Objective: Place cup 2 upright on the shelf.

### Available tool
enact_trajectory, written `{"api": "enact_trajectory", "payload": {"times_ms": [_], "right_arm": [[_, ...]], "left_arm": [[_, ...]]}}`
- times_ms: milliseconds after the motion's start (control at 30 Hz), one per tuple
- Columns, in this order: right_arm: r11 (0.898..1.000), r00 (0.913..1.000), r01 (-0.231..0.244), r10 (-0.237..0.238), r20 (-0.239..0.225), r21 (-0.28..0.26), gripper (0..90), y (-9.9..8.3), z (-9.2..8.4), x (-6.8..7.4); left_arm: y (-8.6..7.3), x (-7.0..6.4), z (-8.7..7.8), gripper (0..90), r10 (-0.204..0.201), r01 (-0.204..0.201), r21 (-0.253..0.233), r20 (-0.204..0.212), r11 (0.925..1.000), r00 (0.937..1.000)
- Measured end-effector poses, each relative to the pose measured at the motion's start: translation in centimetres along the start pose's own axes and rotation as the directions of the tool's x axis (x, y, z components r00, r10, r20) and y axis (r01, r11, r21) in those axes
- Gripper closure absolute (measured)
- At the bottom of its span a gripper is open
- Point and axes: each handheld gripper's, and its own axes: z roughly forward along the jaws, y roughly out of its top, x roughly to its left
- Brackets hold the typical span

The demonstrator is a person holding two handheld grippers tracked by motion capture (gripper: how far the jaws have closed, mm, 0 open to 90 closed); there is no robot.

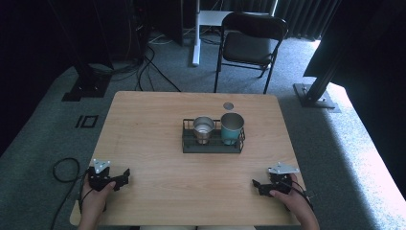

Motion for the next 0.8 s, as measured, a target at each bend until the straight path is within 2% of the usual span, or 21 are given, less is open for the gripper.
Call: {"api": "enact_trajectory", "payload": {"times_ms": [33, 233, 400, 467, 500, 533, 667, 800], "right_arm": [[1.000, 1.0000, 0.000, 0.000, 0.000, 0.000, 11.2, 0.00, 0.00, 0.00], [1.000, 1.0000, 0.000, 0.000, 0.000, 0.000, 11.2, 0.00, 0.00, 0.00], [1.000, 1.0000, 0.000, 0.000, 0.000, 0.000, 11.2, 0.00, 0.00, 0.00], [1.000, 1.0000, 0.000, 0.000, 0.000, 0.000, 11.2, 0.00, 0.00, 0.01], [1.000, 1.0000, 0.000, 0.000, 0.000, 0.000, 11.2, 0.00, 0.00, 0.00], [1.000, 1.0000, -0.001, 0.001, 0.000, 0.000, 11.2, 0.00, 0.00, 0.01], [1.000, 1.0000, 0.000, 0.000, 0.000, 0.000, 11.2, 0.00, 0.00, 0.00], [1.000, 1.0000, -0.001, 0.001, 0.000, 0.000, 11.2, -0.01, 0.00, 0.01]], "left_arm": [[-0.07, 0.10, -0.01, 2.5, -0.016, 0.016, 0.006, -0.015, 0.9998, 0.9998], [-0.25, 0.52, -0.06, 2.5, -0.062, 0.063, 0.040, -0.022, 0.9972, 0.9978], [-0.33, 0.58, -0.05, 2.5, -0.061, 0.064, 0.058, -0.048, 0.9963, 0.9970], [-0.37, 0.53, -0.06, 2.5, -0.055, 0.060, 0.067, -0.074, 0.9959, 0.9957], [-0.37, 0.43, -0.01, 2.5, -0.048, 0.056, 0.076, -0.102, 0.9955, 0.9937], [-0.36, 0.36, 0.04, 2.5, -0.044, 0.054, 0.079, -0.112, 0.9954, 0.9927], [-0.32, 0.27, 0.09, 2.4, -0.053, 0.063, 0.078, -0.122, 0.9950, 0.9911], [-0.11, -0.07, 0.37, 2.4, -0.093, 0.105, 0.070, -0.163, 0.9920, 0.9823]]}}
